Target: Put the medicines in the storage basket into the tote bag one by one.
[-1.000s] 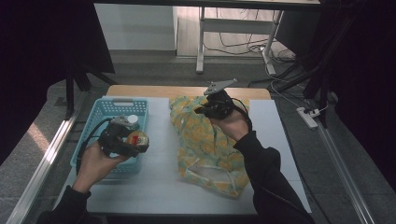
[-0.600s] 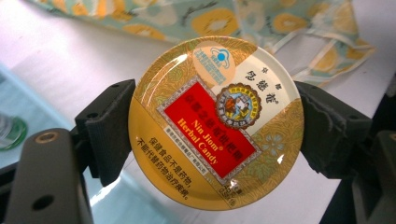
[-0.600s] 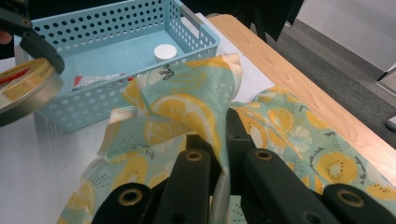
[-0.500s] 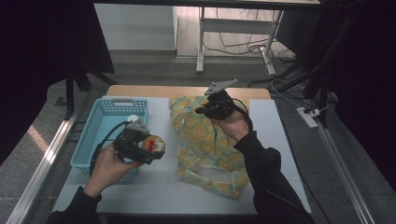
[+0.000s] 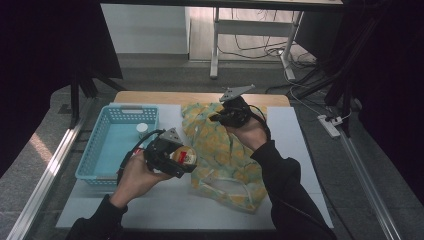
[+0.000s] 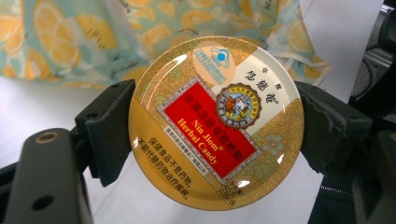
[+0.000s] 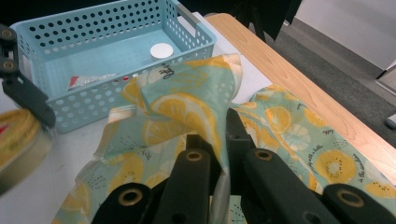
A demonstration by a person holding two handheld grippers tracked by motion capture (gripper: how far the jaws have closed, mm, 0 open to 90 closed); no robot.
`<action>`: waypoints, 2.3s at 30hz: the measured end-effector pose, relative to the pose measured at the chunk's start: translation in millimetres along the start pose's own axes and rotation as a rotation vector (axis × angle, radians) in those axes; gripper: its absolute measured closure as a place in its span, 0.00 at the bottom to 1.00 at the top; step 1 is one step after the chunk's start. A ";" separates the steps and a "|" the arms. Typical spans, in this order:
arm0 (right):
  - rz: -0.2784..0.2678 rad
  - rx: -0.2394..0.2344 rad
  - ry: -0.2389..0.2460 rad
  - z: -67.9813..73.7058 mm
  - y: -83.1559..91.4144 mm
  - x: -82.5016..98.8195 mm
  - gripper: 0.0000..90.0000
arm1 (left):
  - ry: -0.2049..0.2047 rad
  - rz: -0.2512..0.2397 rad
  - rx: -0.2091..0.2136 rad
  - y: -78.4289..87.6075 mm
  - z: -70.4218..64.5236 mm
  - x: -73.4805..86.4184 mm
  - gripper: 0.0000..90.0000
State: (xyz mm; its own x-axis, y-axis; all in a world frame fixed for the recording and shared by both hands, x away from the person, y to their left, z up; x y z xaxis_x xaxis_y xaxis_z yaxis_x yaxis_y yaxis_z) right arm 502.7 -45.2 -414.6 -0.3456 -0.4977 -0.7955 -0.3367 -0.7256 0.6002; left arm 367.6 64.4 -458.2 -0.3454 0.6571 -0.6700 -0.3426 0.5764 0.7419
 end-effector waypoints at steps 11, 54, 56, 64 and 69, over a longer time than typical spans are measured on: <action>0.003 0.003 -0.020 -6.3 -3.2 2.6 0.99 | -0.030 -0.006 0.039 -30.0 0.5 -24.9 0.23; 0.014 0.032 -0.110 -45.7 -15.4 17.0 0.99 | -0.022 0.008 -0.018 -133.6 59.5 -46.4 0.23; 0.018 0.036 -0.112 -47.3 -17.3 18.2 0.99 | -0.027 0.018 -0.026 -137.2 62.5 -44.8 0.23; 0.009 0.049 -0.118 -54.3 -22.2 19.7 0.99 | -0.026 0.042 -0.029 -153.4 67.3 -42.7 0.23; -0.001 0.057 -0.129 -59.0 -22.4 18.8 0.99 | -0.017 0.053 -0.032 -163.0 70.6 -40.7 0.23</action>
State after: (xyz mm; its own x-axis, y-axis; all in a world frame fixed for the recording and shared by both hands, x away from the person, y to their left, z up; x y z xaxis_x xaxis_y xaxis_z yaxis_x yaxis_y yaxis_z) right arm 555.3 -66.3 -447.9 -0.4534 -0.4294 -0.7810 -0.3850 -0.6959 0.6062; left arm 499.1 -22.0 -550.0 -0.3488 0.6948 -0.6289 -0.3520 0.5248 0.7750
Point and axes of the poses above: each handheld gripper's, and its own axes: y roughly backward along the jaws, x roughly out of its underside, z roughly to its left, the point moved 8 cm from there along -y, roughly forward along the jaws, and after that the axes turned 10 degrees about -y, right-handed, at the moved point
